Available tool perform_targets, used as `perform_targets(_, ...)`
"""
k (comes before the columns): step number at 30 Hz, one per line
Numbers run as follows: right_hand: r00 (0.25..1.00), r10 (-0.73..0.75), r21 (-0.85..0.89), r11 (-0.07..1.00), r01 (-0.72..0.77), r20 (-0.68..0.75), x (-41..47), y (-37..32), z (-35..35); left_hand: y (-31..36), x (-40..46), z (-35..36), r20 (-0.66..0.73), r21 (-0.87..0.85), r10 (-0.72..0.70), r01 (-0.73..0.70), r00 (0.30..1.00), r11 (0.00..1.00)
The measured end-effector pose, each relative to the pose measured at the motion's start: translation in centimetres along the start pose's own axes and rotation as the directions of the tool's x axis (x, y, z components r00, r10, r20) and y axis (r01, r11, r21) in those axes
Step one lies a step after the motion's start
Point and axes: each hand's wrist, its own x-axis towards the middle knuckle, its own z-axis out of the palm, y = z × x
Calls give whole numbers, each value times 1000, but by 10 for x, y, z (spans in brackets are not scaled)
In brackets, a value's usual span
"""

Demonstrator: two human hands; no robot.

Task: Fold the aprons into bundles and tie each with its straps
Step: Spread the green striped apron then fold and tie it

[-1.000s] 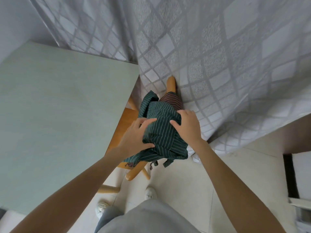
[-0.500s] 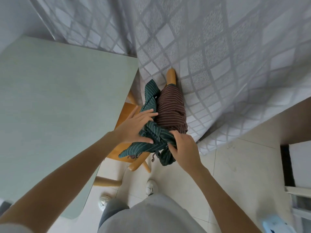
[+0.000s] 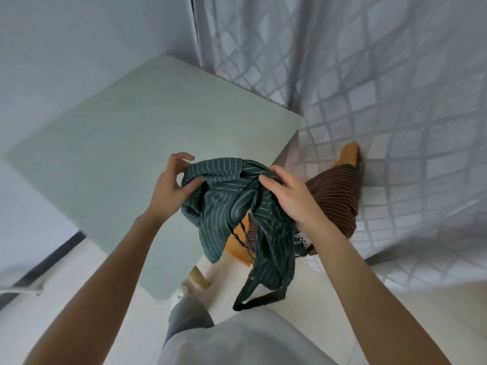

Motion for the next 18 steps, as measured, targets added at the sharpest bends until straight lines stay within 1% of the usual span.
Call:
perform_targets(4,990,-27,-72,997,37,136,49,-28,60,-19,5,-81,-45,59,-52,55,998,997)
perform_targets(6,985,-49,-94,993,65,164,71,-38,87,-27,10,-114,-55,115,-73,78,996,990)
perform_targets(8,980,-81,-118,988,104,181,95,-47,116,-33,18,-151,-60,183,-64,74,996,980)
perform_targets(11,975,-147,-135,976,171,166,124,-63,150,-42,39,-204,-46,319,-51,63,998,946)
perform_targets(14,951,-280,-177,937,300,133,152,-82,181,-59,64,-250,-41,463,5,14,999,886)
perform_targets(16,933,-346,-184,915,359,100,166,-88,193,-69,77,-269,-37,512,54,-27,998,859)
perform_targets(18,915,-401,-218,890,401,49,176,-85,198,-81,84,-279,-1,545,83,-69,997,835)
